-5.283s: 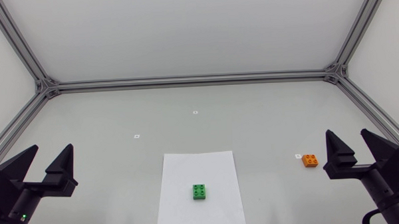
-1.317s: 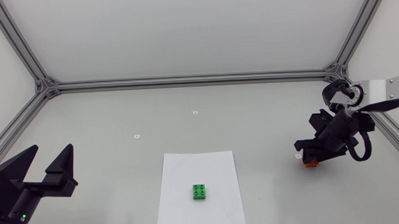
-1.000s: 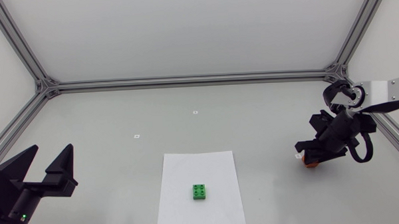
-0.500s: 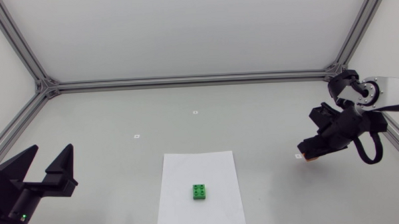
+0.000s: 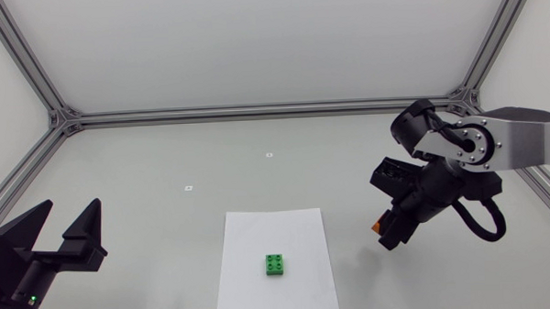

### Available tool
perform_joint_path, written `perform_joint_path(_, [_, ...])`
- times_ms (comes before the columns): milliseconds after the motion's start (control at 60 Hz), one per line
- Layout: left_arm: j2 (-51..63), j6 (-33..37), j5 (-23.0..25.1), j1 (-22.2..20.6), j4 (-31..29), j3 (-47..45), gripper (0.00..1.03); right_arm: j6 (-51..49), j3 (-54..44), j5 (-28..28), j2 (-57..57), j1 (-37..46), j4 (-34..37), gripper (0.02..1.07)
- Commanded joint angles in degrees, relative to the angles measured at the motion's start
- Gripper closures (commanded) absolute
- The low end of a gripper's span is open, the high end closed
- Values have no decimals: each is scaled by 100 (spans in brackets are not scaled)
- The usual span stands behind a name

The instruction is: Pick up the orange 2x2 brick with the right arm and stack it on top of the green 2x2 brick in the center

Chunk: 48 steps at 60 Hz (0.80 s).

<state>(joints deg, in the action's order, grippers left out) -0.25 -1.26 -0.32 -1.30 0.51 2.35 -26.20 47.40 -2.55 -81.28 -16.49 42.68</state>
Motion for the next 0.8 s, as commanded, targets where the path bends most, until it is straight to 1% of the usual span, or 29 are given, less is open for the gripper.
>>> perform_joint_path(0, [-45, 73, 23, 16, -87, -235, 4, -184, -125, 96, 86, -487, 109, 98])
perform_joint_path(200, [-45, 73, 23, 16, -78, -235, 4, 0, 24, 386, 77, -1576, 162, 98])
perform_joint_path(400, [-45, 73, 23, 16, -87, -235, 4, 141, 481, 492, -292, -2464, 443, 98])
perform_joint_path(467, [-45, 73, 23, 16, -87, -235, 4, 80, 657, 518, -442, -2701, 540, 98])
perform_joint_path(667, [-45, 73, 23, 16, -87, -235, 4, -351, 1096, 378, -855, -3264, 505, 99])
perform_joint_path(783, [-45, 73, 23, 16, -78, -235, 4, -492, 1395, 325, -1189, -3405, 496, 99])
